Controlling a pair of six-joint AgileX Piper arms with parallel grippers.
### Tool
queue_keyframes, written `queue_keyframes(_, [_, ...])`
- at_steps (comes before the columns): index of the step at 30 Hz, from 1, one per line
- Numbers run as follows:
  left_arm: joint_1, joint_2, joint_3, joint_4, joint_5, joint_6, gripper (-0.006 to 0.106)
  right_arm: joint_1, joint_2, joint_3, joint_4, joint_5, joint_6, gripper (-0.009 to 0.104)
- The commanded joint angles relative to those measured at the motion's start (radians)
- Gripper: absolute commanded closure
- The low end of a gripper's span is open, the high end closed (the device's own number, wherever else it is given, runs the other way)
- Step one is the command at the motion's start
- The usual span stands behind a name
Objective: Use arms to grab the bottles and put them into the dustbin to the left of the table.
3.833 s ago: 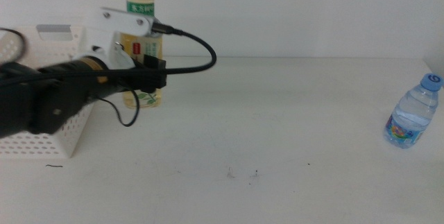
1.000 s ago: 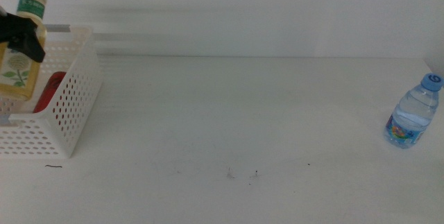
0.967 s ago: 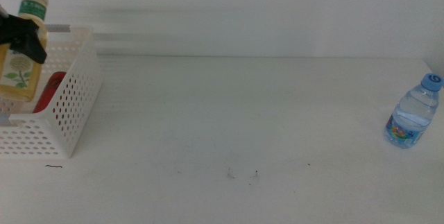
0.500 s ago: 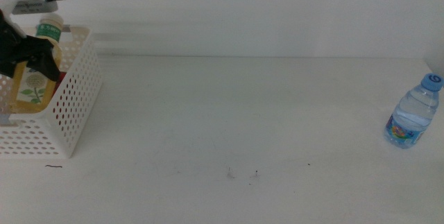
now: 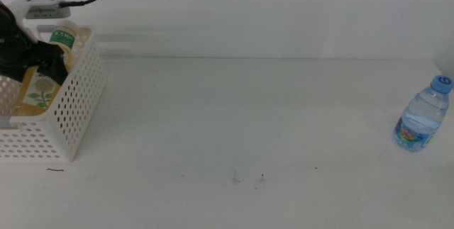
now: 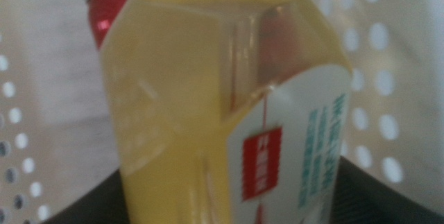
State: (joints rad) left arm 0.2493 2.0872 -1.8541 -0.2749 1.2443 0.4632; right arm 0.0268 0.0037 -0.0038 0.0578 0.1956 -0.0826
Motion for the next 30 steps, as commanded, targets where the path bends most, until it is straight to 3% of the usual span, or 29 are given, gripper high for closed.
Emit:
queue_keyframes(1, [0.000, -0.017, -0.015, 0.017, -0.023, -0.014, 0.020, -0.007, -0.004, 0.004, -0.004, -0.010, -0.004, 0.012])
queue_keyframes(4, [0.000, -0.034, -0.017, 0.035, -0.023, -0.023, 0.007, -0.007, -0.004, 0.004, -0.004, -0.010, -0.004, 0.012])
queue_keyframes(19, [-0.013, -0.281, -0.013, -0.008, -0.023, -0.046, 0.007, -0.007, -0.004, 0.004, -0.004, -0.010, -0.004, 0.012])
queue_keyframes(30, [-0.256, -0.514, 0.022, -0.022, -0.027, -0.014, 0.007, -0.007, -0.004, 0.004, -0.004, -0.010, -0.004, 0.012])
